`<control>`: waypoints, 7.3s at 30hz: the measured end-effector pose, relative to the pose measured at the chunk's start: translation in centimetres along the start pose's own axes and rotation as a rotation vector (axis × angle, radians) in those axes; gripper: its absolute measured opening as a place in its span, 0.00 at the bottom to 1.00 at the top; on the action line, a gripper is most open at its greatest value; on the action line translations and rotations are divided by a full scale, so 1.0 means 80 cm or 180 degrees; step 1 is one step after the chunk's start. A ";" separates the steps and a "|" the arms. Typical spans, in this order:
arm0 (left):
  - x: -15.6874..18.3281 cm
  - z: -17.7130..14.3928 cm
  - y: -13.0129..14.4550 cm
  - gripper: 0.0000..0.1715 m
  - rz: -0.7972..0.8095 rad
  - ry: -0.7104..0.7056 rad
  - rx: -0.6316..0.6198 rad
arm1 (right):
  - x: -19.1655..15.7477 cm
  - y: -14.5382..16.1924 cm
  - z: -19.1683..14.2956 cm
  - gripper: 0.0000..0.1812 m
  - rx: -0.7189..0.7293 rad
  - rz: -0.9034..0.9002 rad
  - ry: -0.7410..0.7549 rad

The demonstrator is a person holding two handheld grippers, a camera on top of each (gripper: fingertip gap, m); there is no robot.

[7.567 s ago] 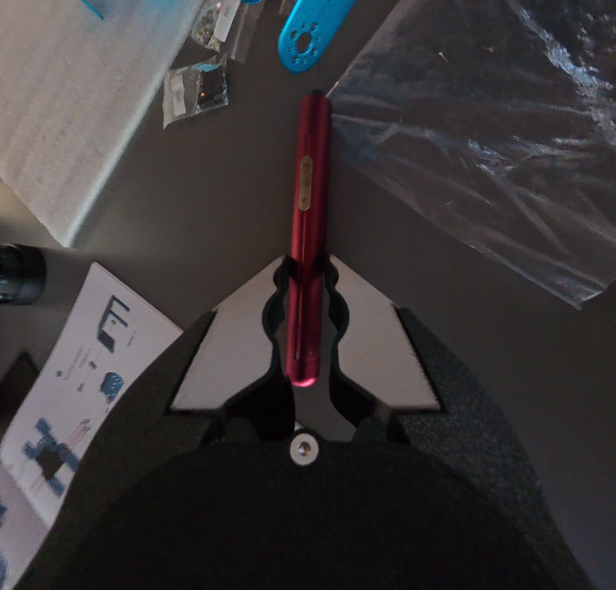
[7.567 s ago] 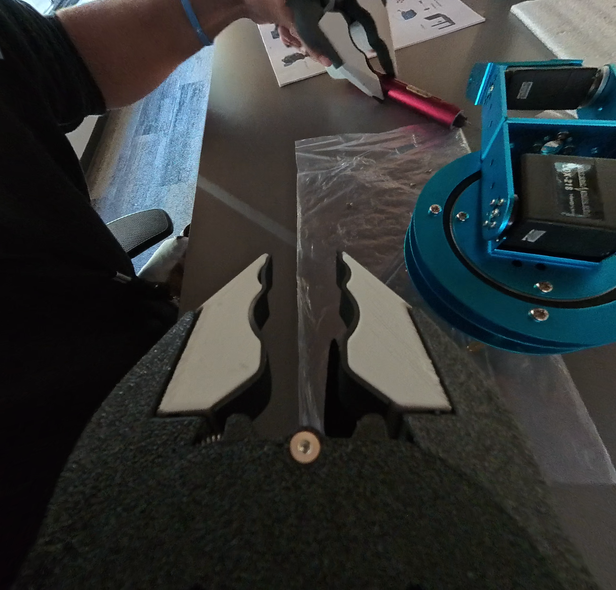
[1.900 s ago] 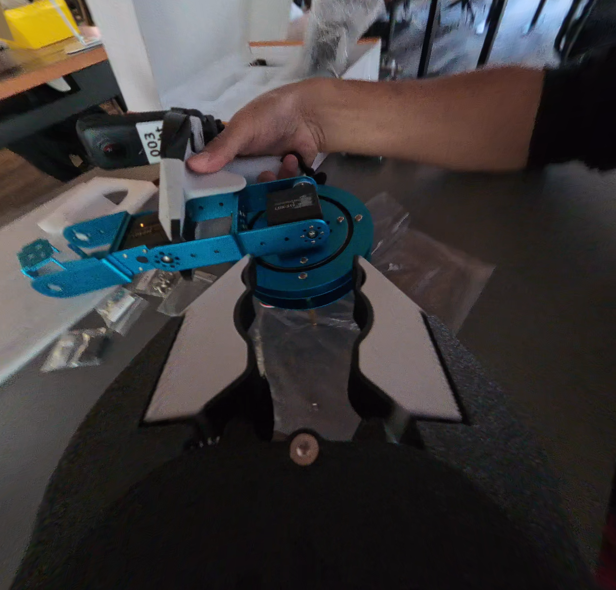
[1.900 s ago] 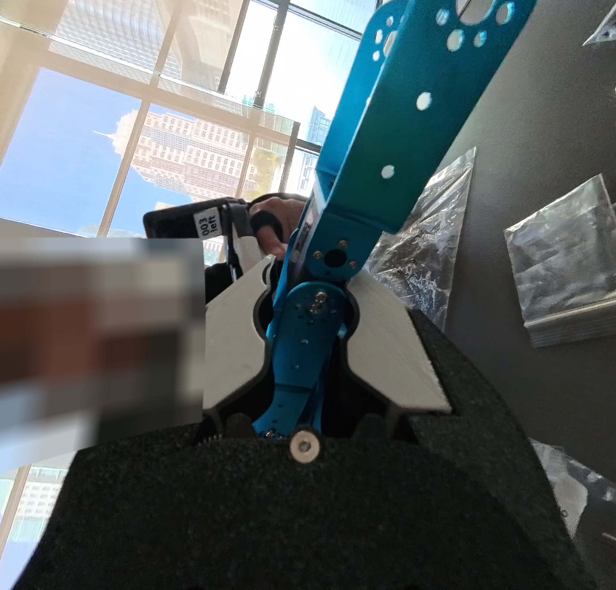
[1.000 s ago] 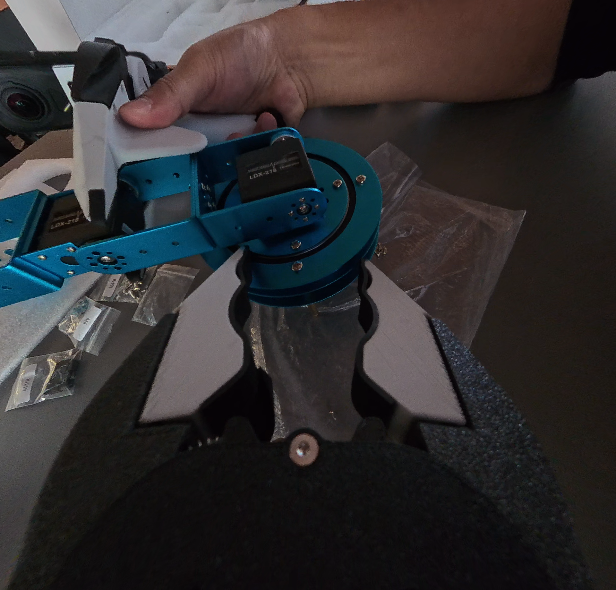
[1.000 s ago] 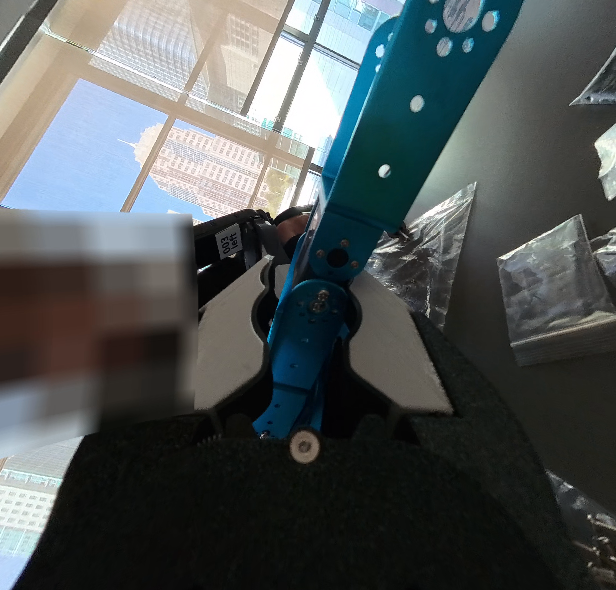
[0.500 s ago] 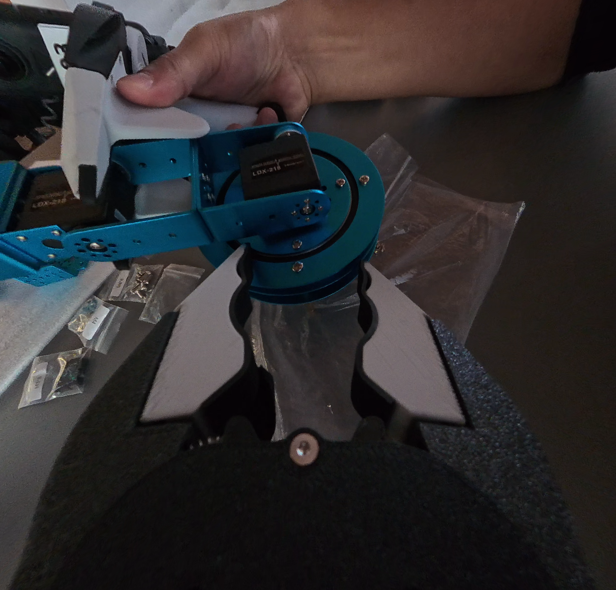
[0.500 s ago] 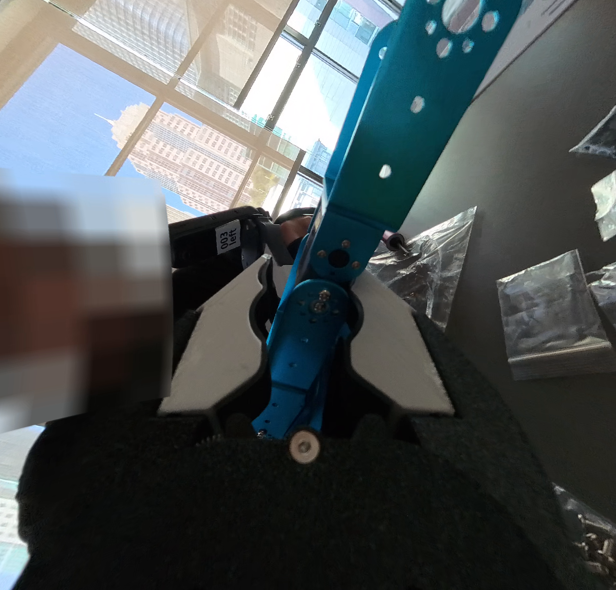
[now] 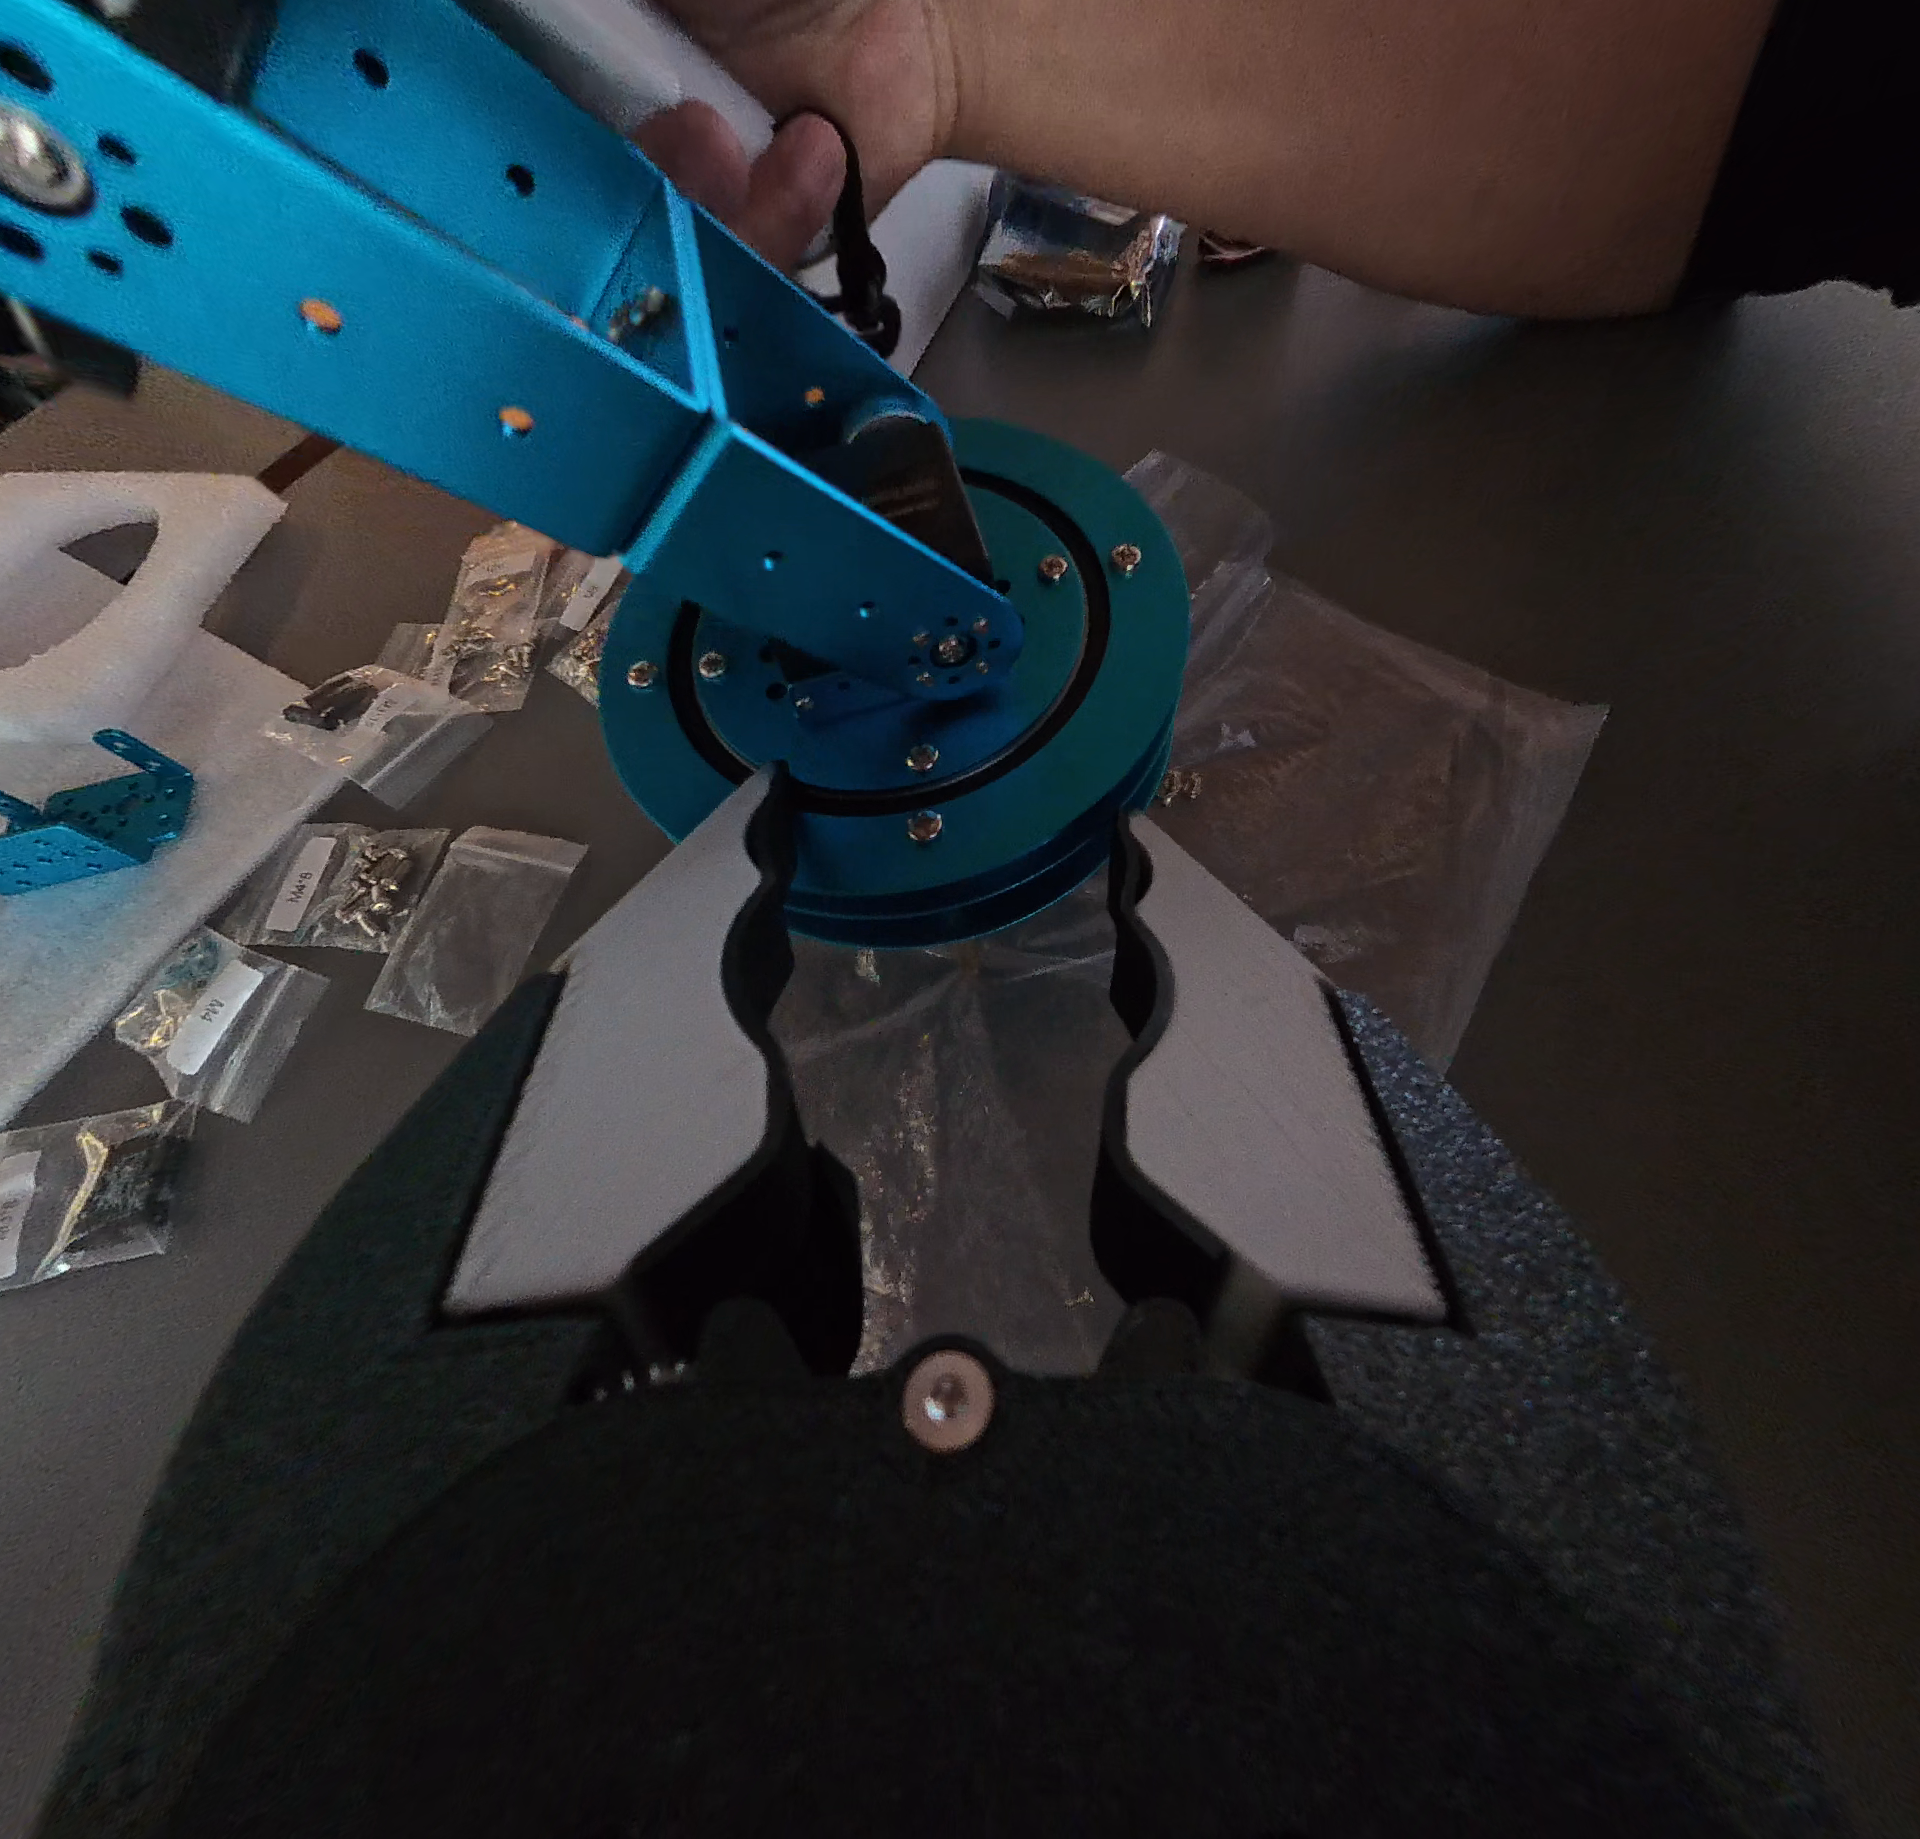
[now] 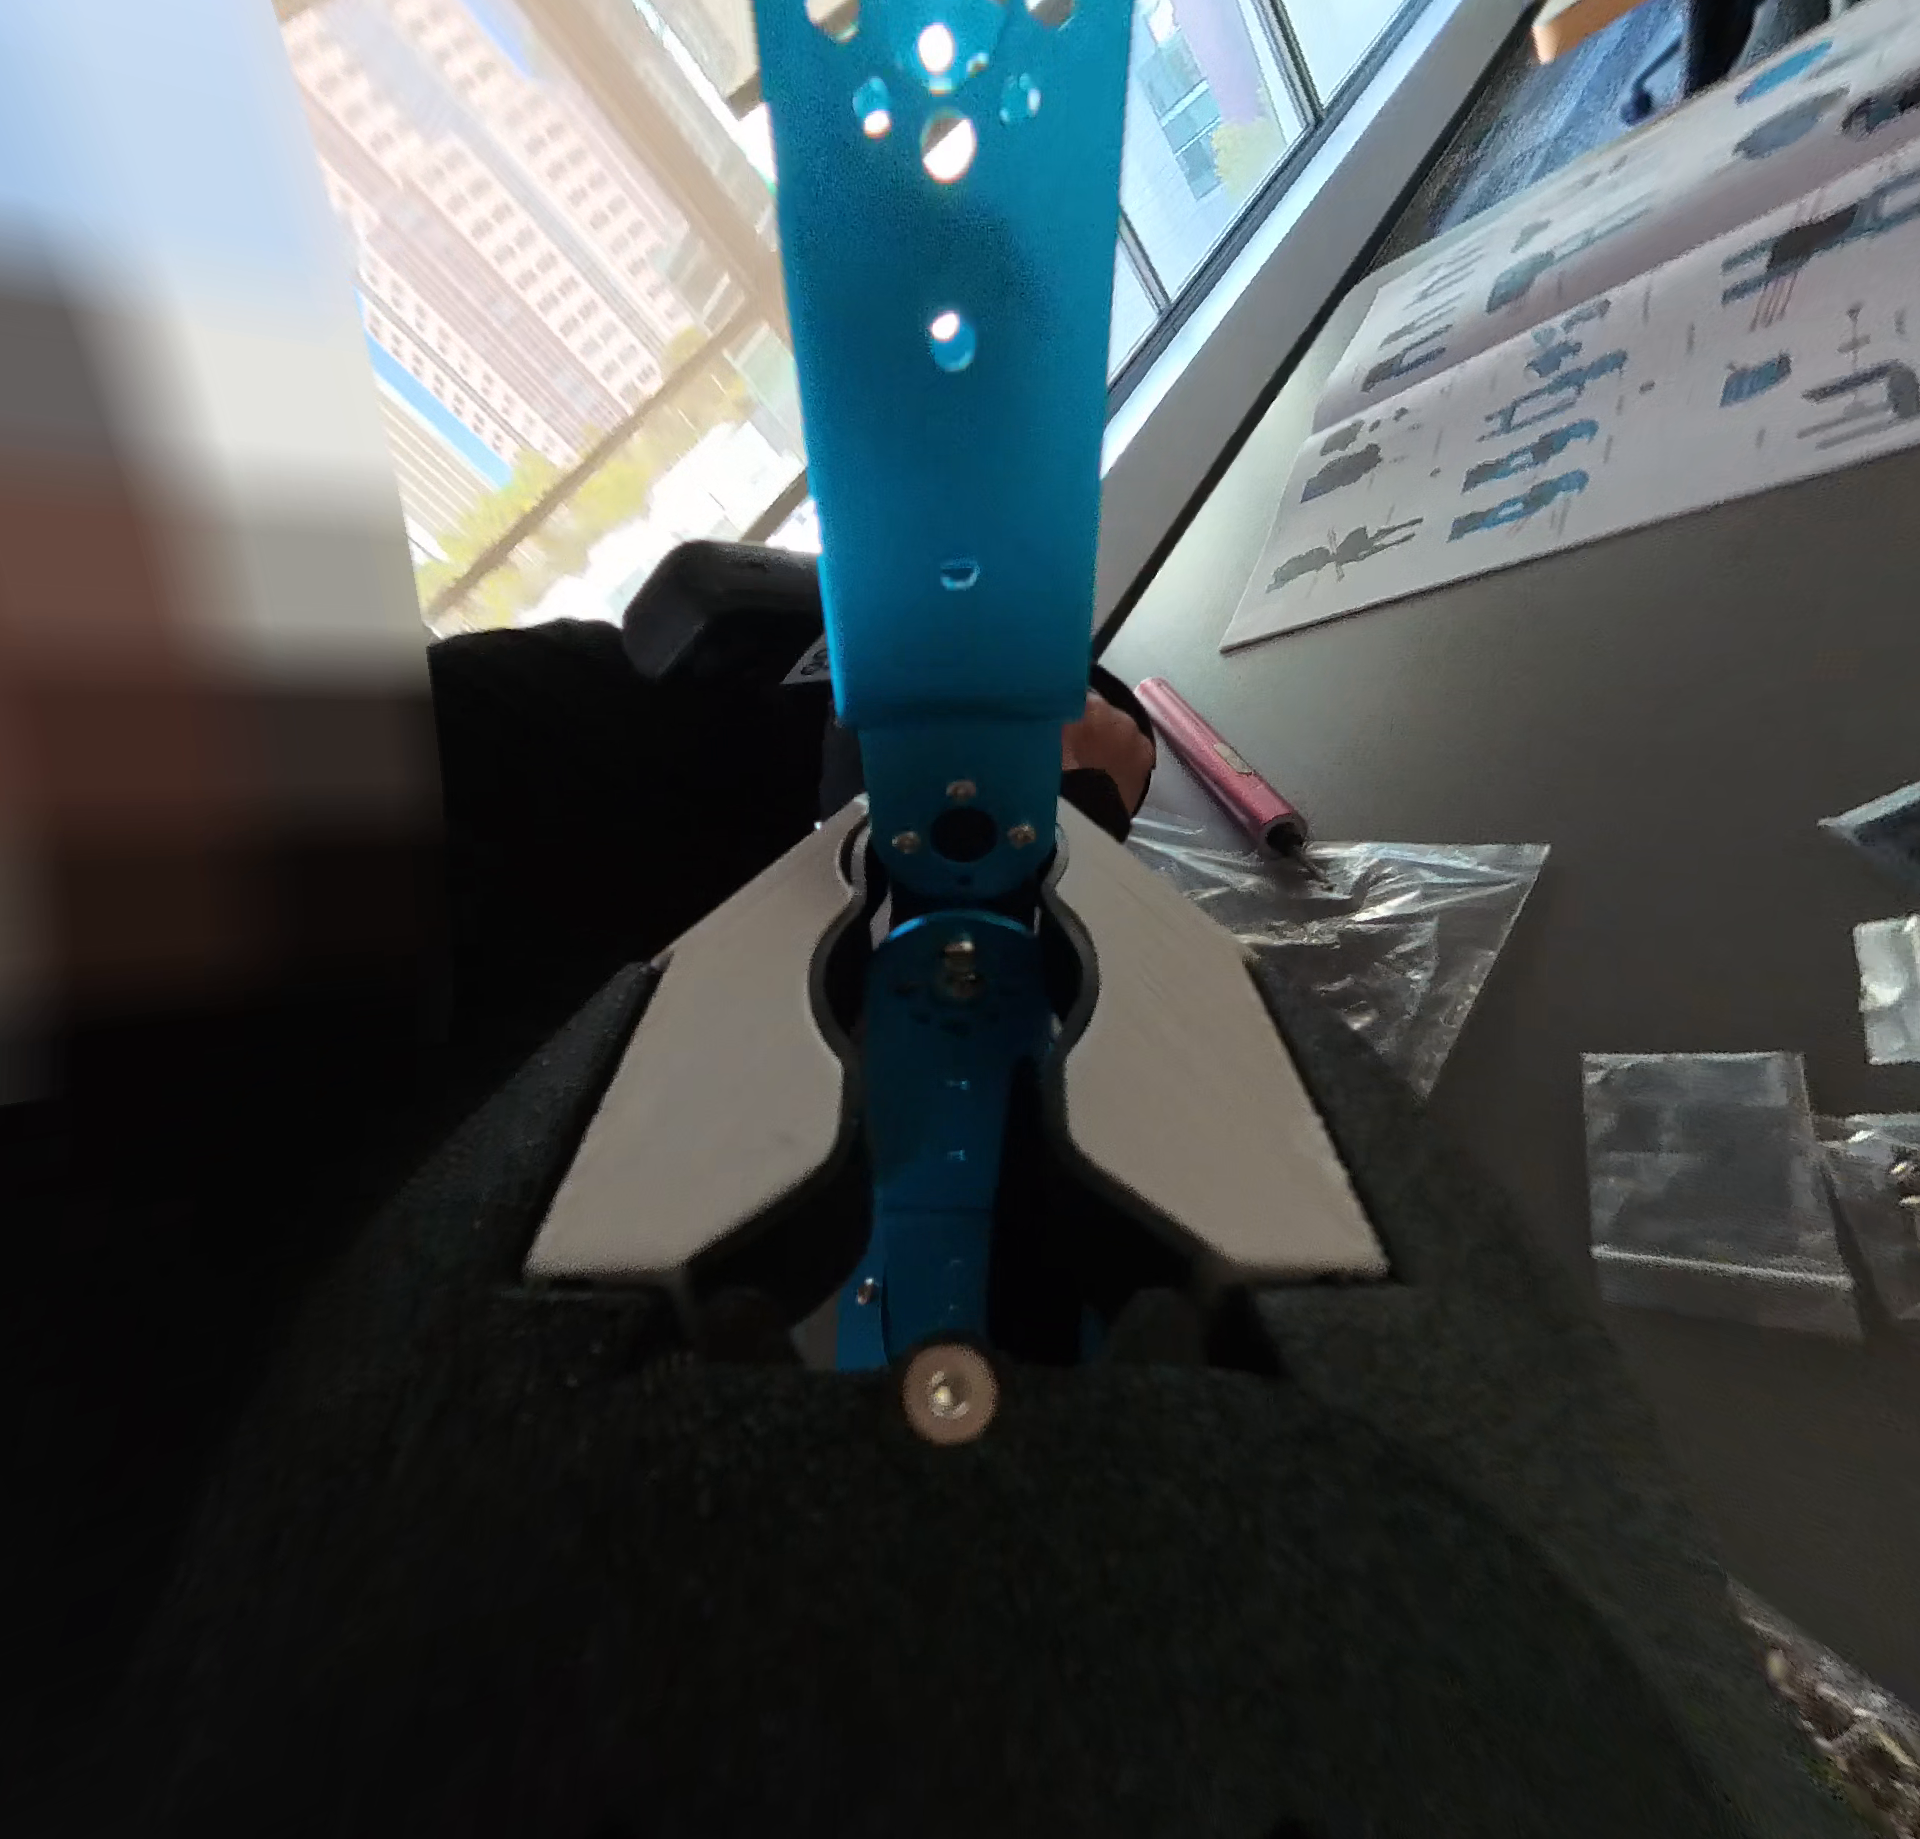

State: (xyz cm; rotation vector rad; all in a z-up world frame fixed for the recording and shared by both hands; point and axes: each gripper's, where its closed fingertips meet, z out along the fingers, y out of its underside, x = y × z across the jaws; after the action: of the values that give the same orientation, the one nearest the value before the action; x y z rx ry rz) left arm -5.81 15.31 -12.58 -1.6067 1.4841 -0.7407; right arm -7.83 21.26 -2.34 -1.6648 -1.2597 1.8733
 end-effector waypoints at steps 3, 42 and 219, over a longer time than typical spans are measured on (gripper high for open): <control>0.001 0.001 -0.001 0.36 0.0007 -0.0003 0.0002 | -0.018 0.002 -0.002 0.13 -0.0070 -0.0357 0.0005; -0.003 -0.023 -0.128 0.21 0.0035 -0.0309 0.1618 | -0.104 0.015 -0.036 0.12 0.0060 -0.1389 0.0026; 0.018 -0.038 -0.140 0.15 -0.0625 0.0213 0.2332 | -0.166 -0.035 -0.012 0.35 -0.1817 -0.2818 0.2072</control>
State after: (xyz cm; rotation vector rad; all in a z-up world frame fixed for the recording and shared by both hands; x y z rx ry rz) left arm -2.48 13.20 -1.53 -1.1641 0.9282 -1.2803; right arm -4.35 13.33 8.19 -1.3698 -1.8528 0.4318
